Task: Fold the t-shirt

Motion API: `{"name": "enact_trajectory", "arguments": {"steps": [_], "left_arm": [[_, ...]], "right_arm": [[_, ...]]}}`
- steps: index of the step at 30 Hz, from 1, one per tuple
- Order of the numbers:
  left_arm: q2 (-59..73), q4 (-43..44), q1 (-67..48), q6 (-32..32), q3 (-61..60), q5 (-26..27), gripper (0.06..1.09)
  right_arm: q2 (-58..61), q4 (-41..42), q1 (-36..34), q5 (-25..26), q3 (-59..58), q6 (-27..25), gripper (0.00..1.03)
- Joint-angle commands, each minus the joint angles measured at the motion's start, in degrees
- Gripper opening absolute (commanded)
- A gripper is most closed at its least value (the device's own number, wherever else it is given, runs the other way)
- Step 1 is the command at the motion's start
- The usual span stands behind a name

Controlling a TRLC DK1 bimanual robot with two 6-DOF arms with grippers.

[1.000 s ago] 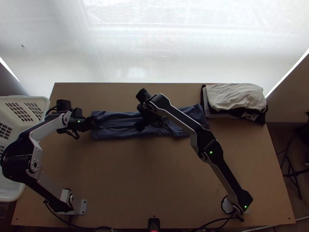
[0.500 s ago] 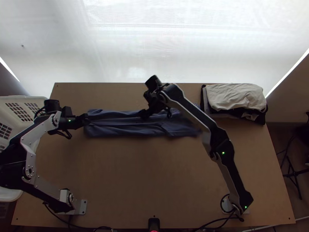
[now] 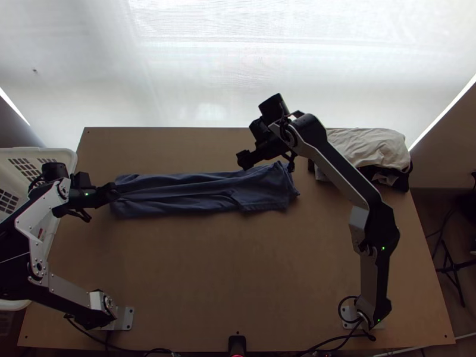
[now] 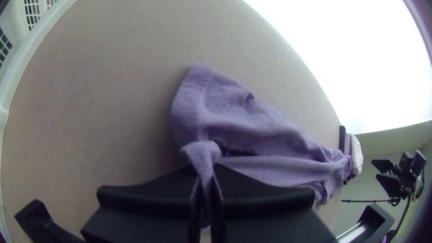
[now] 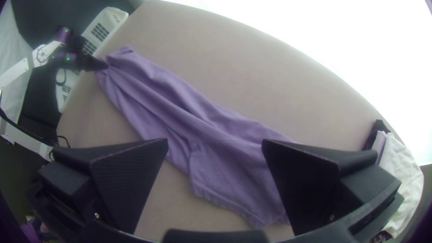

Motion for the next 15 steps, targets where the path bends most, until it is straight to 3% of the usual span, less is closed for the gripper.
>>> {"name": "enact_trajectory", "arguments": {"steps": [1,15], "left_arm": [[-0.45,-0.85,1.7,1.09,0.52,-0.02,0.09],[-13.28,-10.43,-10.51,-0.58,9.66,-1.78,0.09]], "right_arm": [[-3.16,0.84,-0.25,0.01,-3.19,-0.05,0.97],[-4.13,0.84,-0.69,0.01,-4.68,0.04,0.97]]}}
